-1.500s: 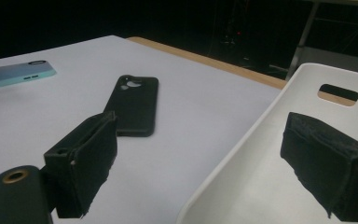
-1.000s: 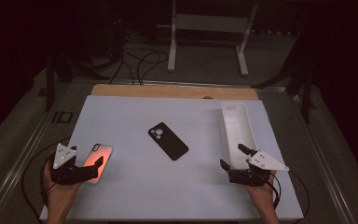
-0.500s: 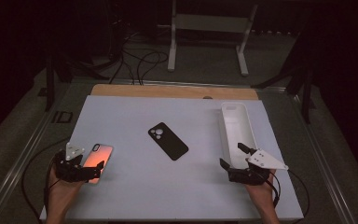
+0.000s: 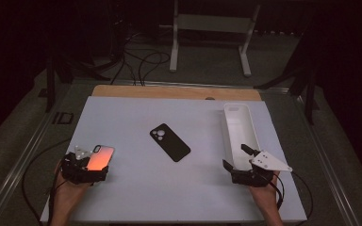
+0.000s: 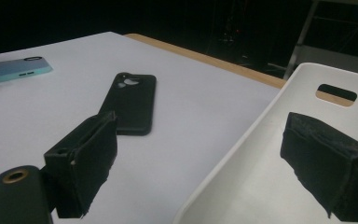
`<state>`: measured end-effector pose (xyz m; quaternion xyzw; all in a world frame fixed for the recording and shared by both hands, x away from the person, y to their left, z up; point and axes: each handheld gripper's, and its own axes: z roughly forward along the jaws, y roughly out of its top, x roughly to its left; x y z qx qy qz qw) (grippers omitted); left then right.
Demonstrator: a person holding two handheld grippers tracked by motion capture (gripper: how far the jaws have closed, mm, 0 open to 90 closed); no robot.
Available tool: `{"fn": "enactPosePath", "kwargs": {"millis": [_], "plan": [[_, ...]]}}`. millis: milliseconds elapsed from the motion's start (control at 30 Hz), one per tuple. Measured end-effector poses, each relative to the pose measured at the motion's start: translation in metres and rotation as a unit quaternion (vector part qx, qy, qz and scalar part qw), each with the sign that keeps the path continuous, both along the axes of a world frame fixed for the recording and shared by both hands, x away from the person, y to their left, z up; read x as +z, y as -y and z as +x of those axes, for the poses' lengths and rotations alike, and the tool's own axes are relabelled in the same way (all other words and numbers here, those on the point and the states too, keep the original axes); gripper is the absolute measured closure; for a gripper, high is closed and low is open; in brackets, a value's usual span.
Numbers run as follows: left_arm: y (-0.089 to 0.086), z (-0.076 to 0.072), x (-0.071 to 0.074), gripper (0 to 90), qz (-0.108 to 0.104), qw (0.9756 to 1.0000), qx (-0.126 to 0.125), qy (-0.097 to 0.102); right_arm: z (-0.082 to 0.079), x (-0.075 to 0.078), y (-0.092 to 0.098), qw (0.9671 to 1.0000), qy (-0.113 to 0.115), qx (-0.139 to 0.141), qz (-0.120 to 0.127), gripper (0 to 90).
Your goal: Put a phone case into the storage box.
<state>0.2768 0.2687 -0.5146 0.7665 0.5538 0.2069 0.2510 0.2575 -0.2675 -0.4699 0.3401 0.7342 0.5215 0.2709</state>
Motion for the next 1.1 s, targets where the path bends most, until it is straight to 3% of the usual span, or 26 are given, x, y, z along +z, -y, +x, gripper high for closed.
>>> {"fn": "enactPosePath", "kwargs": {"millis": [267, 467, 500, 600, 933, 1100], "plan": [[0.0027, 0.0042, -0.0064, 0.7, 0.009, 0.9998, 0.002, -0.018, -0.0014, 0.0022, 0.0021, 1.0, 0.004, -0.004, 0.001, 10.9], [0.0013, 0.0026, -0.0046, 2.6, 0.002, 0.9992, 0.016, -0.037, -0.0011, 0.0003, 0.0014, 1.0, 0.001, 0.0, 0.002, 10.9], [-0.002, 0.0013, -0.0043, 2.5, -0.008, 0.9985, 0.02, -0.051, -0.0006, -0.0007, 0.0, 1.0, -0.002, 0.001, 0.002, 10.9], [-0.0036, -0.001, -0.0034, 2.9, -0.006, 0.9981, 0.012, -0.06, -0.0007, -0.0005, -0.0014, 1.0, -0.002, 0.001, -0.002, 10.9], [-0.0027, 0.0002, -0.0028, 4.2, -0.004, 0.9976, 0.014, -0.068, -0.0009, 0.0014, -0.0019, 1.0, 0.001, 0.001, -0.003, 10.9], [-0.0037, 0.0, 0.0013, 15.7, -0.005, 0.9977, 0.017, -0.065, 0.0001, 0.0017, -0.0043, 1.0, 0.0, 0.001, -0.005, 10.9]]}}
